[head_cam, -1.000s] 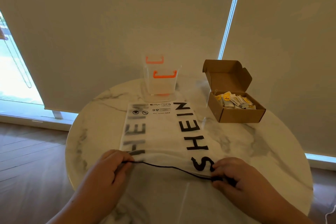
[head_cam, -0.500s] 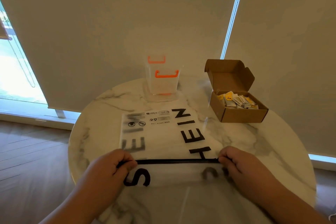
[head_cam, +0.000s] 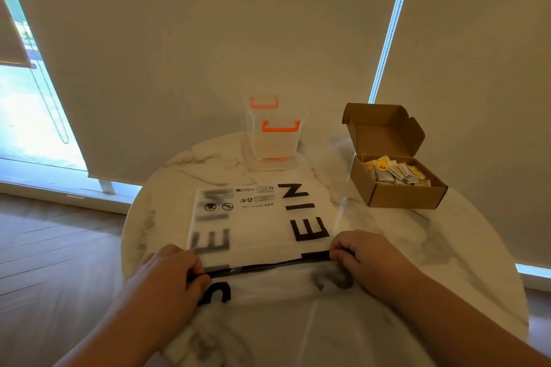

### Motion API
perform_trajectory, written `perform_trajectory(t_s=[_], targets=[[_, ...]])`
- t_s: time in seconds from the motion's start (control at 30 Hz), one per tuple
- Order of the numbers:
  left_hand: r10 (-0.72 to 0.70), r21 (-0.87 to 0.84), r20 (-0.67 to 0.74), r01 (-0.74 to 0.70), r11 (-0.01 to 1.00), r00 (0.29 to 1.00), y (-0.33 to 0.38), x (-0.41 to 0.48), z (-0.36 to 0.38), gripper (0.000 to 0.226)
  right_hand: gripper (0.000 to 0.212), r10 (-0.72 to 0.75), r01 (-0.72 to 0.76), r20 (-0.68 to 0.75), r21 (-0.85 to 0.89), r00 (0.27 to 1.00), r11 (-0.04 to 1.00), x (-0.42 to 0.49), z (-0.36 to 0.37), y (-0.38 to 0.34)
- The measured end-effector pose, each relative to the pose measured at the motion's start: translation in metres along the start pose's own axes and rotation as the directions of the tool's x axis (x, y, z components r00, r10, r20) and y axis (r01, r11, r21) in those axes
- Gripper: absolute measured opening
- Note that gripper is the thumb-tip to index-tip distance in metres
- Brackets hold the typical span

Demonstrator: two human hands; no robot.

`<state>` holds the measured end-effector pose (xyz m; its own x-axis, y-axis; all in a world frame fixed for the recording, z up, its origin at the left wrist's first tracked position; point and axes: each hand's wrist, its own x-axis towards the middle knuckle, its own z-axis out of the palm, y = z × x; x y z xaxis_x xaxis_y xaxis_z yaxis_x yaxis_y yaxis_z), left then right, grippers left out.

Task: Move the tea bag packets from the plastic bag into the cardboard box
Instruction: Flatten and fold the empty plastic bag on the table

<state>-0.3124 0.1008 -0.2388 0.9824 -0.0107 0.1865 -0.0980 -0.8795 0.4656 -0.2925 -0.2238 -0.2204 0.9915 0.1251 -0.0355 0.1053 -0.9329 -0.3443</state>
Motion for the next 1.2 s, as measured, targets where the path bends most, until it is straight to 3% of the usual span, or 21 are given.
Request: perform_trajectory(t_s=[0.07, 0.1, 0.17, 0.2, 0.27, 0.33, 0.4, 0.63, 0.9, 1.07, 1.13, 1.2], targets=[[0.019, 0.104, -0.045, -0.014, 0.994, 0.999, 0.003, -0.004, 0.002, 0.015, 0.009, 0.025, -0.025, -0.023, -0.028, 0.999, 0.999, 0.001, 0.004, -0.001], [0.067, 0.114, -0.092, -0.057, 0.992, 0.994, 0.006, -0.006, 0.002, 0.026, 0.014, 0.039, -0.042, -0.075, -0.036, 0.996, 0.998, 0.000, 0.004, -0.001], [0.216, 0.050, -0.159, -0.211, 0.976, 0.963, 0.012, -0.008, 0.006, 0.042, 0.033, 0.003, -0.013, -0.220, -0.043, 0.975, 0.999, -0.007, 0.002, -0.005], [0.307, 0.047, -0.111, -0.304, 0.952, 0.945, 0.018, -0.009, 0.008, 0.049, 0.041, -0.046, 0.040, -0.260, -0.026, 0.965, 0.999, -0.012, -0.001, -0.010], [0.410, 0.107, 0.172, -0.431, 0.896, 0.896, 0.029, -0.009, 0.019, 0.068, 0.058, -0.190, 0.188, -0.127, -0.023, 0.974, 0.982, -0.022, 0.000, -0.026], [0.291, 0.162, 0.425, -0.389, 0.907, 0.857, 0.036, -0.012, 0.030, 0.100, 0.070, -0.284, 0.308, 0.171, -0.137, 0.944, 0.942, -0.026, 0.013, -0.040], [0.222, 0.224, 0.488, -0.367, 0.903, 0.844, 0.038, -0.011, 0.034, 0.117, 0.082, -0.270, 0.355, 0.321, -0.247, 0.908, 0.902, -0.024, 0.029, -0.041], [0.215, 0.277, 0.522, -0.403, 0.872, 0.825, 0.033, -0.011, 0.029, 0.099, 0.094, -0.222, 0.326, 0.338, -0.293, 0.915, 0.899, -0.023, 0.030, -0.033], [0.193, 0.278, 0.597, -0.426, 0.861, 0.779, 0.033, -0.010, 0.026, 0.097, 0.100, -0.198, 0.298, 0.325, -0.293, 0.925, 0.909, -0.025, 0.034, -0.038], [0.264, 0.198, 0.507, -0.409, 0.891, 0.821, 0.021, -0.008, 0.028, 0.092, 0.095, -0.213, 0.244, 0.272, -0.085, 0.938, 0.966, -0.025, 0.025, -0.026], [0.314, 0.099, 0.426, -0.388, 0.916, 0.849, 0.013, -0.006, 0.022, 0.077, 0.084, -0.161, 0.155, 0.203, 0.047, 0.966, 0.987, -0.029, 0.014, -0.014], [0.362, -0.011, 0.327, -0.380, 0.925, 0.873, 0.002, -0.003, 0.014, 0.055, 0.069, -0.184, 0.181, 0.163, 0.030, 0.969, 0.983, -0.032, 0.009, 0.000]])
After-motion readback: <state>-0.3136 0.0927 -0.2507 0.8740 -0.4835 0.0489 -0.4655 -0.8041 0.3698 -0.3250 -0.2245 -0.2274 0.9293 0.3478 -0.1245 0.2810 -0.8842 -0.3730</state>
